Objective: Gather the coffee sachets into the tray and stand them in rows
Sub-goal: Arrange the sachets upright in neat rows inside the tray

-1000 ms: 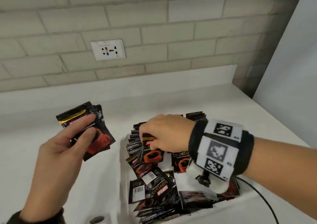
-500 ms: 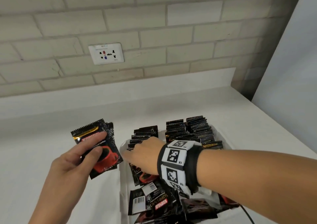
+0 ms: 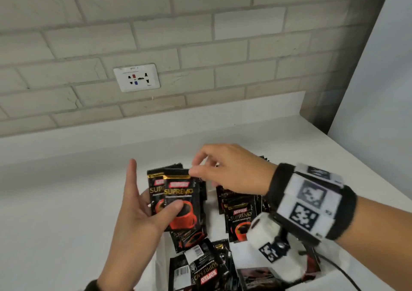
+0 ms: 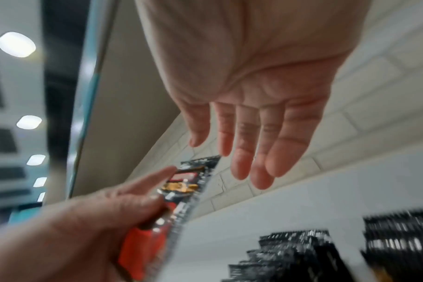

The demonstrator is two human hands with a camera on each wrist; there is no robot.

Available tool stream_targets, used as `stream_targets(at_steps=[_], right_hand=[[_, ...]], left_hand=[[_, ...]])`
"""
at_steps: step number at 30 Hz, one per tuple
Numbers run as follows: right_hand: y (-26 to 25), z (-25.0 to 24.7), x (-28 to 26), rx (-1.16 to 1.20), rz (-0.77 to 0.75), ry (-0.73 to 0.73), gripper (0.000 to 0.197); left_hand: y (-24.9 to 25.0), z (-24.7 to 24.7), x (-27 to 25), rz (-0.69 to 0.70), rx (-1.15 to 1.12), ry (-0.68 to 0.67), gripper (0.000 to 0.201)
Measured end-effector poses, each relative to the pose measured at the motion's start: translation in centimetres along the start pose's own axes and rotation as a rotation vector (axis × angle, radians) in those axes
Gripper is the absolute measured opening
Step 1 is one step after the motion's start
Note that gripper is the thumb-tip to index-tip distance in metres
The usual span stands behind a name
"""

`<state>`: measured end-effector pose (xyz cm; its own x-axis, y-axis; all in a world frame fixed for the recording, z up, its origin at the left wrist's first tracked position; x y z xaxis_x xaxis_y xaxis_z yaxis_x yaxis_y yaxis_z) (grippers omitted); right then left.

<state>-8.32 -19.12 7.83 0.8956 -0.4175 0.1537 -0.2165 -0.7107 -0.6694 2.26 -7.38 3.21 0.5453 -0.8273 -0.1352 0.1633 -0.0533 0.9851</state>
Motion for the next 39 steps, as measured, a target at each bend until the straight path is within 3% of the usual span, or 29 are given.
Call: stream_targets(at_steps=[2, 5, 7, 12, 17, 20, 22, 26, 33, 39], right_hand=[[0.7, 0.3, -1.1, 0.213, 0.067, 0.025, 0.029], [2.2, 0.1, -2.5, 0.34, 0.106, 0.107, 0.024], [2.9, -0.8, -3.4, 0.356, 0.144, 0.183, 0.023], [3.2, -2.7, -4.9, 0.324, 0.131, 0.296, 0.026], [2.3, -3.5, -5.7, 0.155, 0.069, 0.24, 0.046], [2.1, -4.1, -6.1, -0.074, -0.017, 0.171, 0.039], [2.1, -3.9, -6.2, -0.103, -0.039, 0.107, 0.034], [3.1, -2.4, -6.5, -0.162, 0.0, -0.05, 0.03], [6.7, 0.9, -6.4, -0.329, 0.168, -0.266, 0.017], [6.7, 2.6, -5.4, -0.527, 0.101, -0.356, 0.011]], left_hand=[[0.0, 1.3, 0.1, 0.008, 0.024, -0.033, 0.115], [-0.1, 3.2, 0.2, 0.012, 0.078, -0.087, 0.112], [-0.2, 4.2, 0.1, 0.019, 0.111, -0.131, 0.099], [-0.4, 6.2, 0.3, 0.091, 0.275, -0.273, 0.045], [-0.5, 8.1, -0.2, 0.122, 0.409, -0.406, 0.032], [-1.1, 8.1, 0.2, 0.109, 0.423, -0.422, 0.032], [-1.8, 8.1, 0.3, 0.093, 0.434, -0.45, 0.032], [-3.9, 8.1, 0.1, 0.021, 0.527, -0.502, 0.058], [-4.4, 6.8, 0.3, -0.016, 0.834, -0.311, 0.083], [-5.1, 7.8, 0.9, -0.145, 1.023, -0.326, 0.097]])
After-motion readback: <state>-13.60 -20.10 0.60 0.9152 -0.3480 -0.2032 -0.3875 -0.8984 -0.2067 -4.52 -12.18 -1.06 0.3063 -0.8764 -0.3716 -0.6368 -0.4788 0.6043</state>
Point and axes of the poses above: each hand's wrist, its own x-axis towards the middle knuckle, its own z-axis out of the palm, y = z × x, the point moved 4 cm from there along x, towards the middle knuckle, and after that the axes turned 11 degrees about -z, right-handed, at the moved point
